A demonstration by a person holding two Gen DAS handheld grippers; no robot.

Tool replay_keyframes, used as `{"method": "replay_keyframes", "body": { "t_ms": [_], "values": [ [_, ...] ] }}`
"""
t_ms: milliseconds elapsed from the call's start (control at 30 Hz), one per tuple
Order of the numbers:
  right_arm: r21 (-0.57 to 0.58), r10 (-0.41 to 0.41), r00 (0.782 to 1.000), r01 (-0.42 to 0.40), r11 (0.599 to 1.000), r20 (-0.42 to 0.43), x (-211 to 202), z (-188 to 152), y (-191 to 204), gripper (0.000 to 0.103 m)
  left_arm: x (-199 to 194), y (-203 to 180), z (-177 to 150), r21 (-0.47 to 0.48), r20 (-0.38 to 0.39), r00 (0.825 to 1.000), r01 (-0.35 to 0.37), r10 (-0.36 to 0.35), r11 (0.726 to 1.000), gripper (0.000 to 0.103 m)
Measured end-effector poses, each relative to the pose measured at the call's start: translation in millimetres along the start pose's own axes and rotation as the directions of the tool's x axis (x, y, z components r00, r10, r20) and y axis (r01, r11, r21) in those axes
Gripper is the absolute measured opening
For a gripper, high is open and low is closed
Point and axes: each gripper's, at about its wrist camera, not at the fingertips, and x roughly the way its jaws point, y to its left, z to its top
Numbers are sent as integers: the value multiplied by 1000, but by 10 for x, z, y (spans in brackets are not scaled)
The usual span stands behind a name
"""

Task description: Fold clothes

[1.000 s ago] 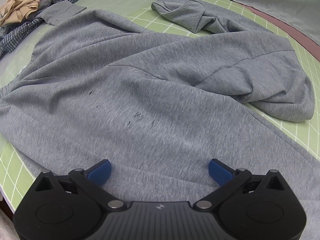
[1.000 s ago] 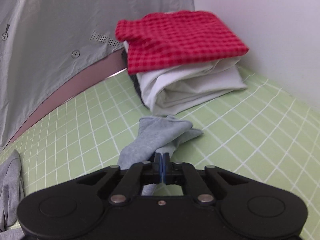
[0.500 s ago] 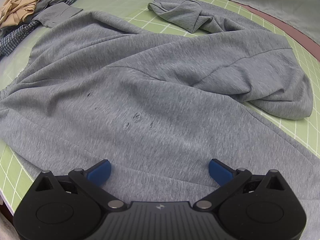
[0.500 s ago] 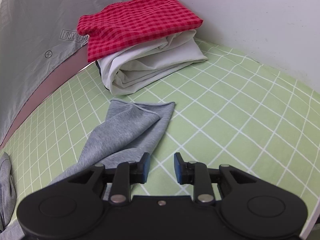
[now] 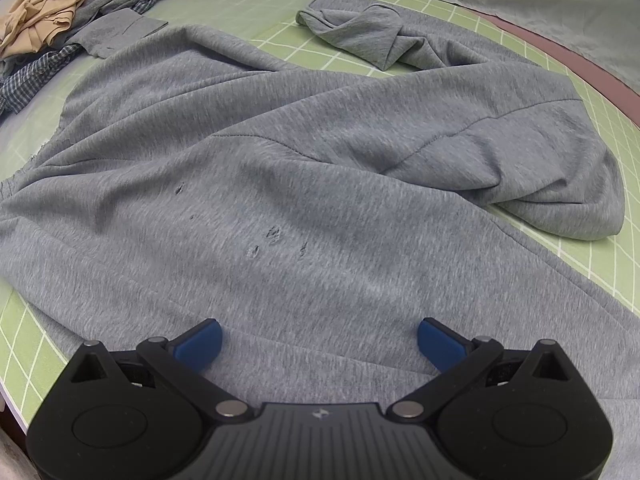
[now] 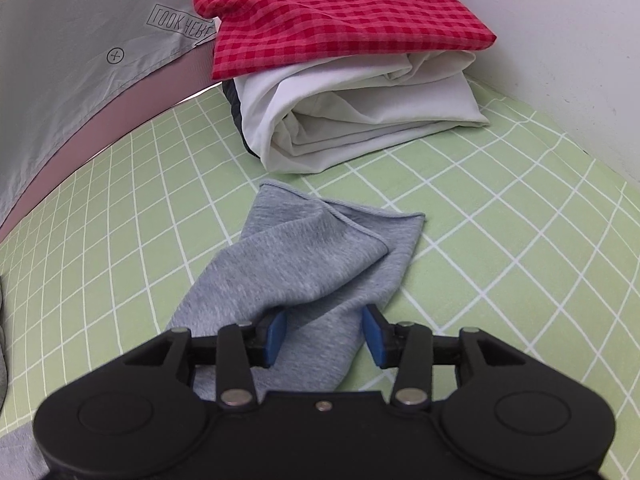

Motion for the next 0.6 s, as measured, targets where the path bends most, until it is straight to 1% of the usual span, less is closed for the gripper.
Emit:
{"method": "replay_keyframes", "body": {
  "t_ms": [33, 67, 133, 233, 333, 433, 467, 533, 600],
  "values": [
    [-11, -1, 1000, 1, 1000, 2, 7, 5, 12, 37, 3, -1, 0, 0, 2, 1000, 0, 0, 1000, 103],
    [-24, 0, 1000, 0, 1000, 3, 8, 4, 17, 22, 9, -6, 4, 0, 2, 1000, 0, 0, 1000, 103],
    [-43, 5, 1000, -5, 999, 6, 0, -3, 14, 3, 23, -3, 18, 2, 2, 1000, 2, -2, 1000, 103],
    [-51, 3, 999, -1, 999, 37, -100, -32, -42, 0, 11, -3, 4, 4, 4, 1000, 3, -3, 1000, 103],
    [-51, -55, 993, 60, 997, 103, -376, -63, -150, 0, 6, -5, 0, 8, 4, 1000, 5, -5, 1000, 103],
    [-45, -113, 980, 122, 992, 166, -654, -100, -267, 0, 7, -4, 2, 13, 3, 1000, 6, -6, 1000, 103],
    [-36, -134, 975, 142, 989, 175, -744, -135, -335, 0, 7, -5, 3, 13, 3, 1000, 6, -6, 1000, 103],
    [-23, -170, 973, 176, 984, 156, -825, -235, -465, 0, 5, -5, 3, 14, 2, 1000, 7, -7, 1000, 103],
    [-33, -191, 977, 194, 980, 92, -786, -345, -560, 0, 4, -6, 3, 15, 1, 1000, 7, -7, 1000, 103]
  ]
}}
